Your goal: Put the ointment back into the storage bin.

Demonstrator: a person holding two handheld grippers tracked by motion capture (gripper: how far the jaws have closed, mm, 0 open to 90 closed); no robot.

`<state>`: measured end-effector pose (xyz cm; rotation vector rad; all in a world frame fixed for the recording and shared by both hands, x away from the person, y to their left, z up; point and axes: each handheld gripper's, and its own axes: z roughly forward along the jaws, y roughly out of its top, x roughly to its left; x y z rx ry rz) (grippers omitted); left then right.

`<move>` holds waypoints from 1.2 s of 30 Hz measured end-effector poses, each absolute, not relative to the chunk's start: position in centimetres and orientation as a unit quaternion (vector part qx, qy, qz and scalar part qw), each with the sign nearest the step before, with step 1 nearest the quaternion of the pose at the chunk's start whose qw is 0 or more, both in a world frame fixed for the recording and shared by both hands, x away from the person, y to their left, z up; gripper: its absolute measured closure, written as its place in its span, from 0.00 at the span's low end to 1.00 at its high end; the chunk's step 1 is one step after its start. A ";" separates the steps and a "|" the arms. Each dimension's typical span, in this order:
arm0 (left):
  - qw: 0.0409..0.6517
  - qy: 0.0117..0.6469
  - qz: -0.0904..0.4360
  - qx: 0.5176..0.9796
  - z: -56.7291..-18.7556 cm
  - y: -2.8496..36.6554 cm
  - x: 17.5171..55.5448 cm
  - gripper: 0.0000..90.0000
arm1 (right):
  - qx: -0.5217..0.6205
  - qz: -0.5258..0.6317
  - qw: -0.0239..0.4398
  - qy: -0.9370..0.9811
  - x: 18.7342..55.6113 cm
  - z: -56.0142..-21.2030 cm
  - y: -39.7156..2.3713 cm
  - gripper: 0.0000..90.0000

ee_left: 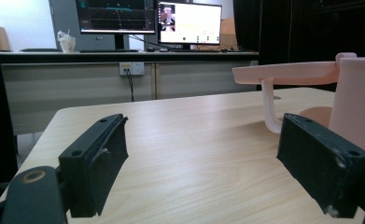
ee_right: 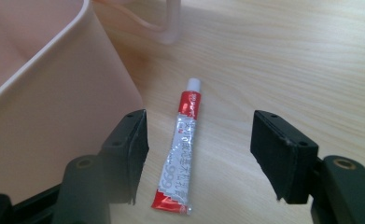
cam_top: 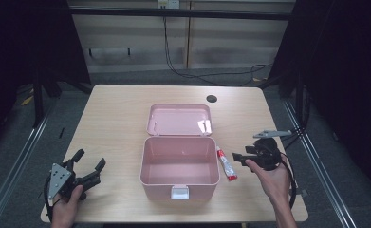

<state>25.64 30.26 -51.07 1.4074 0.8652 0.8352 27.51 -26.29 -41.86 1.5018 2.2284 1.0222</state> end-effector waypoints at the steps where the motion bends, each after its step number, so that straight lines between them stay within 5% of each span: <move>1: 0.602 0.374 0.360 0.607 -51.1 30.2 25.6 0.17 | 0.520 0.349 0.115 0.771 28.2 -42.1 -26.1 0.42; 22: 0.602 0.374 0.360 0.607 -51.1 30.3 25.6 0.17 | 0.514 0.238 0.045 0.823 32.0 -42.6 -23.9 0.44; 36: 0.602 0.375 0.360 0.606 -51.1 30.2 25.6 0.17 | 0.511 0.166 0.008 0.843 33.5 -44.8 -22.4 0.60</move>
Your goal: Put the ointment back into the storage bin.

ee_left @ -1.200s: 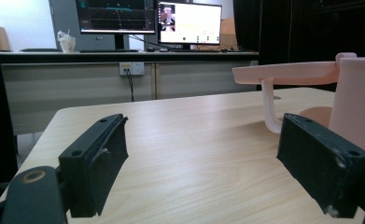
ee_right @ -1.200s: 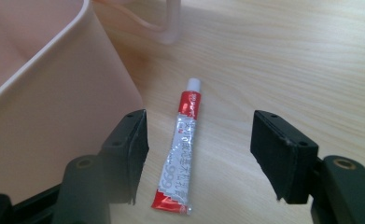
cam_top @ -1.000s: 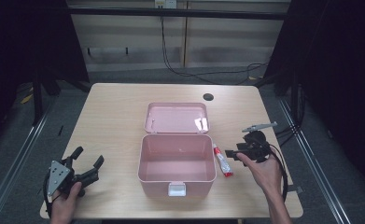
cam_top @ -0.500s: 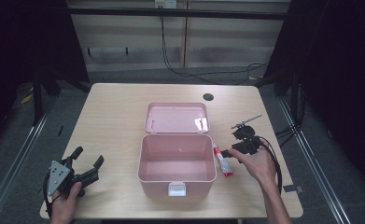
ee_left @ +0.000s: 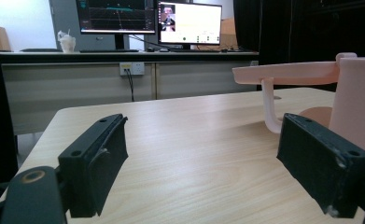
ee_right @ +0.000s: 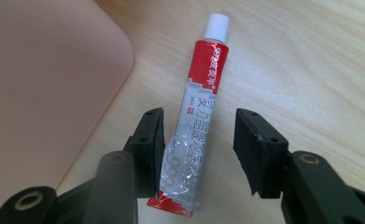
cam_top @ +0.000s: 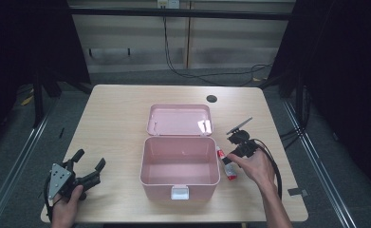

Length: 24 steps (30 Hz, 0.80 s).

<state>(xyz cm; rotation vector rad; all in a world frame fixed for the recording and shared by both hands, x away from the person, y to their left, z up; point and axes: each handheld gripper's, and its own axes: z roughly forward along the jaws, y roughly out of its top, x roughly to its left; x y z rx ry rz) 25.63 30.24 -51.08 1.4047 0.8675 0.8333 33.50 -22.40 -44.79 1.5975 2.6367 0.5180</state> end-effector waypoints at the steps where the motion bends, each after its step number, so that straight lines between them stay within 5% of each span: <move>1: 0.602 0.374 0.361 0.607 -51.1 30.3 25.6 0.17 | 0.512 0.159 0.006 0.844 33.7 -45.1 -22.2 0.61; 24: 0.601 0.374 0.361 0.607 -51.1 30.3 25.6 0.17 | 0.524 0.128 0.008 0.842 33.9 -46.7 -21.6 0.76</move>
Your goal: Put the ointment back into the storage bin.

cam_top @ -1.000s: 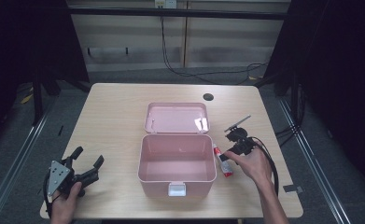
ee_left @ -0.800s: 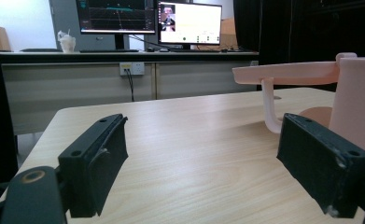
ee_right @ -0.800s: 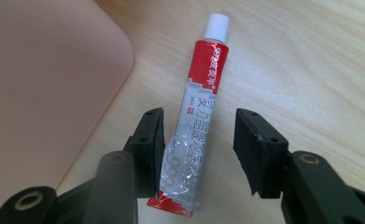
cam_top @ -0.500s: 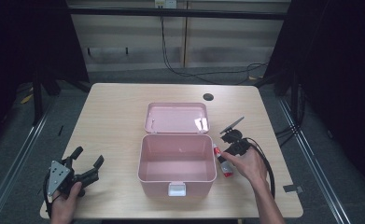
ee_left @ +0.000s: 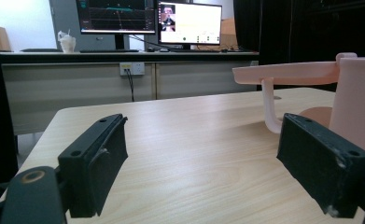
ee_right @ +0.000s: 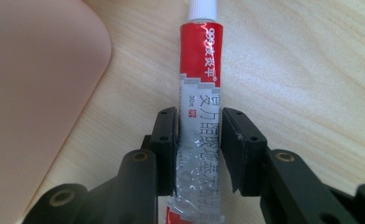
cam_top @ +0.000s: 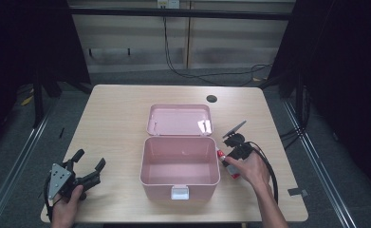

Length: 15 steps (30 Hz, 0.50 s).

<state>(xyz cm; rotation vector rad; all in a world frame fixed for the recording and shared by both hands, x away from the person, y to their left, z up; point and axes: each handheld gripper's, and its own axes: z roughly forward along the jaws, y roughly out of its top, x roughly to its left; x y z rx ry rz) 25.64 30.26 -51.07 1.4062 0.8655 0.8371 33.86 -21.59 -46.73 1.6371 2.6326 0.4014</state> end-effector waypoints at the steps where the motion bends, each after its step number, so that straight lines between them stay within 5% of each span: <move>1: 0.601 0.374 0.361 0.607 -51.1 30.3 25.6 0.17 | 0.521 0.127 0.009 0.844 33.9 -46.8 -21.6 0.76; 15: 0.602 0.374 0.360 0.607 -51.1 30.2 25.6 0.17 | 0.513 0.114 0.015 0.851 33.8 -46.9 -21.1 0.79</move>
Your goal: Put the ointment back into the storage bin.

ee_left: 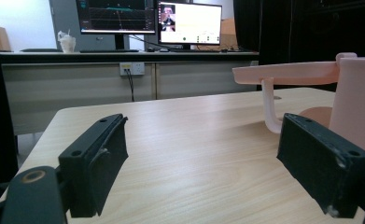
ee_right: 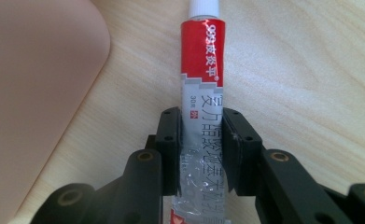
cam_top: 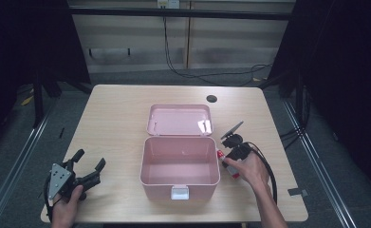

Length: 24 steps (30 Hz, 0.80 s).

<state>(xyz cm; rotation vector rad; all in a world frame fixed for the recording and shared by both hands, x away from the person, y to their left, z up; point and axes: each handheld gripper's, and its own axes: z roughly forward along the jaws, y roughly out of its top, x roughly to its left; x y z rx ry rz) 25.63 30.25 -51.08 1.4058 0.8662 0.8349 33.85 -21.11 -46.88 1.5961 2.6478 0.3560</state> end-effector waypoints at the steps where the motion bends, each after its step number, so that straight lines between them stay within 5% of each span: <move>1: 0.603 0.375 0.359 0.606 -51.1 30.2 25.6 0.17 | 0.510 0.114 0.017 0.852 33.8 -46.9 -21.1 0.79; 24: 0.602 0.374 0.360 0.607 -51.1 30.2 25.6 0.17 | 0.520 0.143 0.018 0.842 33.3 -45.8 -21.9 0.79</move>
